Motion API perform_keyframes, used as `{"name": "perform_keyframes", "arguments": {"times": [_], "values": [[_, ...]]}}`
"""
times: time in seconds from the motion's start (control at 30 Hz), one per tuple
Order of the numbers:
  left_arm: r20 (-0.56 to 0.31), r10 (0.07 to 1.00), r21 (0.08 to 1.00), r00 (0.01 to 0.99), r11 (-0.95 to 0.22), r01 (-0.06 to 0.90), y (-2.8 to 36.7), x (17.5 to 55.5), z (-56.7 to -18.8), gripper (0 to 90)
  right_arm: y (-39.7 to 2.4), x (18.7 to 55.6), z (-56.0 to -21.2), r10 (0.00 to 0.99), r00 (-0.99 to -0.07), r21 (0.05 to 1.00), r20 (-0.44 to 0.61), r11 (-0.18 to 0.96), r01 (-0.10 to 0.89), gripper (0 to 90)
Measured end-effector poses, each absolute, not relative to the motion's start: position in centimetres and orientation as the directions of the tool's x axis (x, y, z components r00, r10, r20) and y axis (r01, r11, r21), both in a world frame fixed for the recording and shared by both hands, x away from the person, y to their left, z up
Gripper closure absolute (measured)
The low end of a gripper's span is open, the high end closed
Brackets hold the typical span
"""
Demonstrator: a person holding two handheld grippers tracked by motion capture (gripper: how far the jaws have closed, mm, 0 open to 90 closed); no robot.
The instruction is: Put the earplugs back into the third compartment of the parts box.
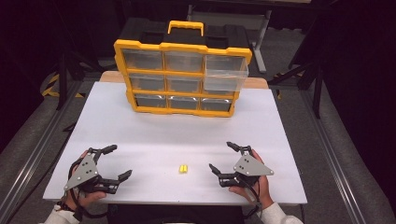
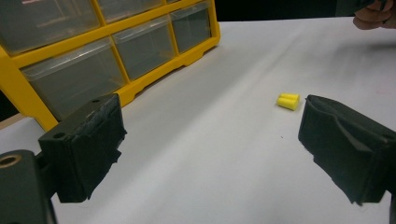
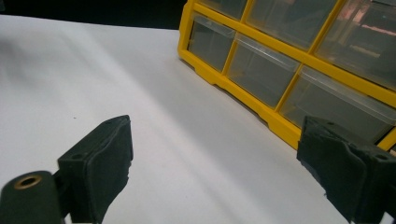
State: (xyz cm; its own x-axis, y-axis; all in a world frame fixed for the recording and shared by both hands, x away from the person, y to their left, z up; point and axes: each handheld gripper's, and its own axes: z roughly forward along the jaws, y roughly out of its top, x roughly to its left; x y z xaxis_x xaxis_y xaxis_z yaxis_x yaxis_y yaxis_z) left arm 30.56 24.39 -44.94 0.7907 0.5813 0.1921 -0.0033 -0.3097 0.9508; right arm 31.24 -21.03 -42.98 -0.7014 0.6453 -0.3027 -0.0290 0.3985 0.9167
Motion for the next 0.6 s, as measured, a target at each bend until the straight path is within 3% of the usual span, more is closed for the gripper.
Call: {"name": "perform_keyframes", "arguments": {"times": [0.37, 0.6], "values": [[0.159, 0.600, 0.952, 0.784, -0.303, 0.038, 24.9, 31.0, -45.4, 7.1, -21.0, 33.3, -42.9, 0.606, -0.774, 0.910, -0.184, 0.404, 0.100, 8.0], [0.157, 0.603, 0.952, 0.782, -0.303, 0.043, 24.9, 30.8, -45.4, 6.0, -19.8, 34.1, -42.0, 0.543, -0.819, 0.879, -0.186, 0.465, 0.109, 9.5]]}}
